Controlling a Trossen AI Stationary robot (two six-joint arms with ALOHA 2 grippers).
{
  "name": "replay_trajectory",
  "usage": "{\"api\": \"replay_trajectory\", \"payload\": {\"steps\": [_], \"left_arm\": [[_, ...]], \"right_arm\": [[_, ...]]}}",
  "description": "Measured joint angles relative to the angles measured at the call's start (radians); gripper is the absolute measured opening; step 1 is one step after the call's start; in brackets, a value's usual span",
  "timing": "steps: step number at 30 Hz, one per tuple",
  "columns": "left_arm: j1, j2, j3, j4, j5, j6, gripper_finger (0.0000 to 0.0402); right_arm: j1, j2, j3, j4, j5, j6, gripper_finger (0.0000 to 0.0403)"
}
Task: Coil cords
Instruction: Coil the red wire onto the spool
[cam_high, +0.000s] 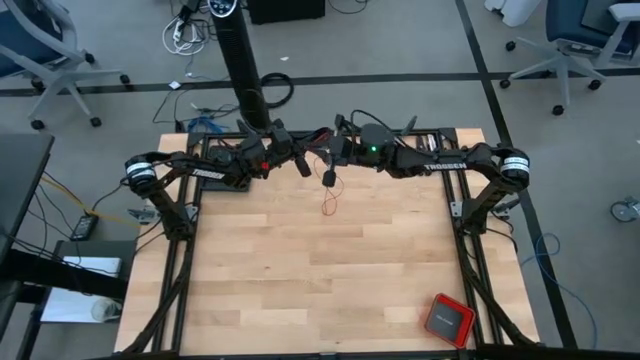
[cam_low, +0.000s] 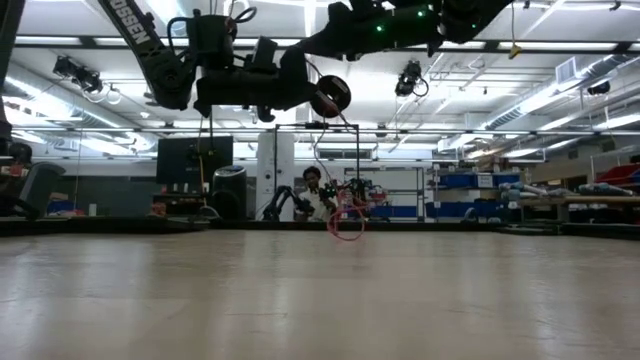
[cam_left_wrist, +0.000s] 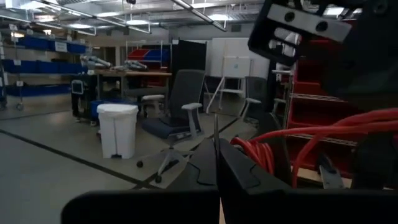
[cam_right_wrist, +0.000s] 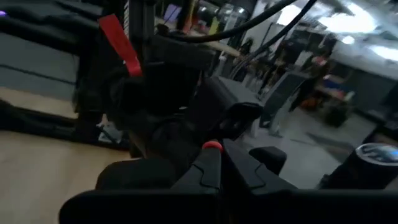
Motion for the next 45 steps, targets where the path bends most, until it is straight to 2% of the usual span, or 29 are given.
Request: {"api": "replay_trajectory", "payload": {"steps": [5,11,18,23,28,31,37,40,45], "left_arm": [[0.0,-0.001,0.0,0.0,0.006,-0.058,0.0],[0.001,0.001,0.0,0.014,0.036,-0.084,0.0],[0.0,0.001,-0.001,0.041,0.08,-0.107,0.0],[0.001,0.001,-0.001,0.044,0.108,-0.106,0.0],[0.0,0.002,-0.001,0.042,0.115,-0.105,0.0],[0.0,-0.001,-0.002,0.036,0.115,-0.105,0.0],[-0.001,-0.058,-0.002,-0.053,0.118,-0.043,0.0],[-0.001,-0.094,-0.002,-0.114,0.116,-0.009,0.0],[0.007,-0.134,0.006,-0.113,0.073,-0.002,0.0]], "right_arm": [[-0.015,0.0,0.058,-0.207,-0.104,0.032,0.0],[-0.016,0.0,0.045,-0.332,-0.081,0.067,0.0],[-0.002,-0.005,0.046,-0.452,-0.036,-0.006,0.0002],[-0.001,-0.005,0.046,-0.507,0.004,0.009,0.001],[0.007,-0.006,0.048,-0.563,0.008,0.044,0.002],[0.007,-0.007,0.048,-0.618,0.054,0.103,0.0022],[0.032,-0.046,0.049,-0.705,0.093,0.187,0.0023],[0.047,-0.056,0.046,-0.708,0.11,0.179,0.0034],[0.049,-0.052,0.039,-0.771,0.136,0.204,0.0071]]}}
